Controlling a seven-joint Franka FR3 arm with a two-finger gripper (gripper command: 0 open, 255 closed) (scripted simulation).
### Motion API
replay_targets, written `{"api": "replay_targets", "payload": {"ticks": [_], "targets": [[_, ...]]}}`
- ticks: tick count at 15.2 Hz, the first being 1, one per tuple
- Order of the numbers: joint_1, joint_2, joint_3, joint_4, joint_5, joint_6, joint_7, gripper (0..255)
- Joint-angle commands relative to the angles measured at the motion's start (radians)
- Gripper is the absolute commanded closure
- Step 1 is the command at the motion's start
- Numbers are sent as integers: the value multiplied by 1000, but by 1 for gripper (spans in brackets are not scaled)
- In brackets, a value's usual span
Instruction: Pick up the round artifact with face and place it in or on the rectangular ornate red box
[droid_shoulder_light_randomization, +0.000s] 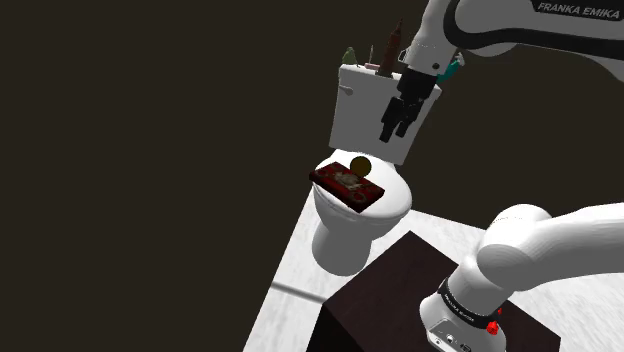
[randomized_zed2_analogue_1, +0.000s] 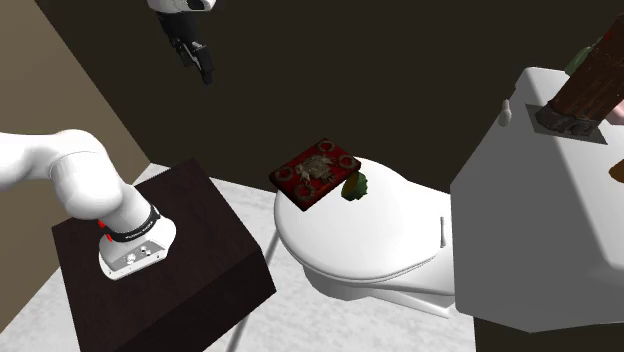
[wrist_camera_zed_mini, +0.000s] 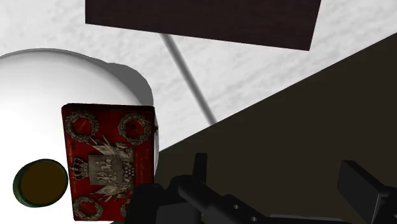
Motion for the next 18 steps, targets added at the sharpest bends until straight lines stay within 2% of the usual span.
{"api": "replay_targets", "payload": {"ticks": [1, 11, 18], "targets": [[0, 0, 0, 0, 0, 0, 0, 0], [-39, 206, -208, 6, -64, 161, -294, 0], [-50, 429, -339, 99, -45, 252, -508, 0]]}}
